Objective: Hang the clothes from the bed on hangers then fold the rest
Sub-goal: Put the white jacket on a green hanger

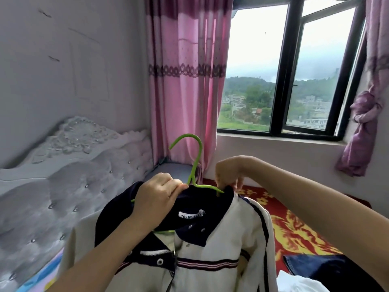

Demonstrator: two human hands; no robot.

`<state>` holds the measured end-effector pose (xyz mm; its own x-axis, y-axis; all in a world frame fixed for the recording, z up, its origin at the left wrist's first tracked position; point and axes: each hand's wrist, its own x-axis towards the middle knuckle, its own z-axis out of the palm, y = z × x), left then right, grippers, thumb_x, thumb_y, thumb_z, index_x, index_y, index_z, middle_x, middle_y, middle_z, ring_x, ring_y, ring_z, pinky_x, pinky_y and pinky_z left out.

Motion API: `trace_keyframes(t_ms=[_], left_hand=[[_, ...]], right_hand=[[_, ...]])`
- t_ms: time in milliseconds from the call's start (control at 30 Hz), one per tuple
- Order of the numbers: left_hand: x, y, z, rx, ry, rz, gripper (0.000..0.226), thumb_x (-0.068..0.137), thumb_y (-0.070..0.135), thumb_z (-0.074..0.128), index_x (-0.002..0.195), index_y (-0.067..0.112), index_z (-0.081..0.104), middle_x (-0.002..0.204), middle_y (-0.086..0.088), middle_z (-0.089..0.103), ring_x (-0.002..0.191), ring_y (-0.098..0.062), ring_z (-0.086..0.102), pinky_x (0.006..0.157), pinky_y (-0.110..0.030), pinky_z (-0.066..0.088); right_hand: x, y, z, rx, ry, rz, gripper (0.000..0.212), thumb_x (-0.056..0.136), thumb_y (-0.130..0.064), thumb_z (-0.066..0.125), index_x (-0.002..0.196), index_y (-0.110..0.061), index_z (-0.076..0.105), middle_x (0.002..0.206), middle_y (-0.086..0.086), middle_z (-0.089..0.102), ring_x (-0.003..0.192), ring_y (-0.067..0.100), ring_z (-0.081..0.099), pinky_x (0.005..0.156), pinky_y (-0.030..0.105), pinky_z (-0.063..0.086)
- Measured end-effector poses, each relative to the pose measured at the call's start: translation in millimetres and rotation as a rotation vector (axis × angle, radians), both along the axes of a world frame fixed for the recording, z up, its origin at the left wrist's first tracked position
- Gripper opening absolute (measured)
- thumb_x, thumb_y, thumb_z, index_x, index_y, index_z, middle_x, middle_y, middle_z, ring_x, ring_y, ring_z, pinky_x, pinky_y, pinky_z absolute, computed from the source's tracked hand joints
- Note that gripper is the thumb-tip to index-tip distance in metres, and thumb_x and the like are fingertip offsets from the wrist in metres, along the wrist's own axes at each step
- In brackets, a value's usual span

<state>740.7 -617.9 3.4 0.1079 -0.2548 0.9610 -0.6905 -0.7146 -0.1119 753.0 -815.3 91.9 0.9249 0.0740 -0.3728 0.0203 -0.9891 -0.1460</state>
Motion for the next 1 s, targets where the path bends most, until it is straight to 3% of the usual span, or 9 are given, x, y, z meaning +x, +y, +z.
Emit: trace_keyframes(t_ms=[67, 167, 300, 533, 667, 767, 833, 933, 1000], left_hand=[[2, 4, -1, -0.012, 0.000, 0.005, 0.064, 0.099, 0.044, 0.033, 0.062, 0.006, 0.070, 0.054, -0.004, 0.054, 0.047, -0.019, 0.055, 0.054, -0.029, 0.038], [5, 9, -4, -0.026, 0.016, 0.003, 0.065, 0.098, 0.045, 0.033, 0.064, 0.005, 0.070, 0.055, -0.005, 0.055, 0.048, -0.020, 0.056, 0.055, -0.028, 0.038], [8, 10, -5, -0.049, 0.036, -0.017, 0.064, 0.097, 0.046, 0.034, 0.066, 0.004, 0.071, 0.055, -0.004, 0.056, 0.049, -0.021, 0.056, 0.057, -0.026, 0.039], [9, 13, -7, -0.079, 0.035, -0.036, 0.065, 0.099, 0.043, 0.033, 0.067, 0.001, 0.070, 0.056, -0.007, 0.058, 0.054, -0.018, 0.055, 0.058, -0.026, 0.039], [6, 18, -8, -0.080, 0.022, -0.035, 0.062, 0.100, 0.040, 0.035, 0.068, 0.000, 0.070, 0.059, -0.007, 0.060, 0.054, -0.020, 0.057, 0.059, -0.025, 0.041], [4, 18, -6, -0.132, 0.010, -0.009, 0.061, 0.099, 0.038, 0.036, 0.068, -0.001, 0.070, 0.059, -0.008, 0.060, 0.062, -0.015, 0.050, 0.058, -0.026, 0.040], [2, 16, -4, -0.142, -0.014, -0.018, 0.057, 0.099, 0.035, 0.039, 0.067, -0.001, 0.070, 0.058, -0.008, 0.059, 0.066, -0.015, 0.046, 0.057, -0.025, 0.039], [-1, 9, -5, -0.120, -0.057, -0.047, 0.054, 0.099, 0.032, 0.042, 0.066, -0.001, 0.070, 0.057, -0.008, 0.059, 0.064, -0.014, 0.045, 0.057, -0.024, 0.039], [0, 8, -8, -0.106, -0.057, -0.051, 0.055, 0.099, 0.032, 0.042, 0.066, -0.001, 0.070, 0.057, -0.007, 0.059, 0.064, -0.015, 0.045, 0.057, -0.024, 0.039]], right_hand=[[-1, -4, 9, 0.073, -0.037, -0.017, 0.018, 0.091, -0.009, 0.055, 0.078, 0.000, 0.061, 0.057, 0.007, 0.061, 0.049, 0.014, 0.059, 0.046, 0.021, 0.051], [-1, -18, 10, 0.464, -0.066, -0.184, 0.016, 0.091, 0.001, 0.052, 0.076, 0.005, 0.058, 0.055, 0.012, 0.063, 0.043, 0.018, 0.063, 0.042, 0.022, 0.051], [-3, -35, -3, 1.023, 0.082, -0.440, 0.014, 0.093, -0.001, 0.051, 0.081, 0.004, 0.057, 0.058, 0.012, 0.065, 0.047, 0.019, 0.064, 0.047, 0.027, 0.055], [-3, -41, -14, 1.630, 0.122, -0.702, 0.033, 0.097, 0.005, 0.034, 0.069, 0.004, 0.052, 0.045, 0.012, 0.057, 0.034, 0.017, 0.058, 0.033, 0.025, 0.048], [-2, -34, -1, 1.469, 0.037, -0.667, 0.029, 0.096, -0.009, 0.047, 0.069, -0.001, 0.052, 0.043, 0.009, 0.056, 0.034, 0.018, 0.057, 0.035, 0.023, 0.048], [-4, -27, 14, 0.859, -0.127, -0.303, 0.026, 0.089, -0.021, 0.062, 0.071, -0.003, 0.058, 0.047, 0.001, 0.058, 0.040, 0.011, 0.057, 0.041, 0.020, 0.047], [-7, -24, 22, 0.637, -0.085, -0.157, 0.029, 0.086, -0.029, 0.066, 0.081, -0.001, 0.063, 0.056, 0.001, 0.061, 0.050, 0.011, 0.058, 0.051, 0.022, 0.050], [-8, -19, 23, 0.477, -0.008, -0.096, 0.027, 0.088, -0.033, 0.062, 0.082, -0.007, 0.065, 0.059, -0.004, 0.066, 0.055, 0.009, 0.063, 0.053, 0.022, 0.052], [-4, -18, 17, 0.569, -0.002, -0.147, 0.022, 0.093, -0.027, 0.056, 0.080, -0.010, 0.063, 0.064, -0.003, 0.065, 0.063, 0.011, 0.061, 0.059, 0.025, 0.051]])
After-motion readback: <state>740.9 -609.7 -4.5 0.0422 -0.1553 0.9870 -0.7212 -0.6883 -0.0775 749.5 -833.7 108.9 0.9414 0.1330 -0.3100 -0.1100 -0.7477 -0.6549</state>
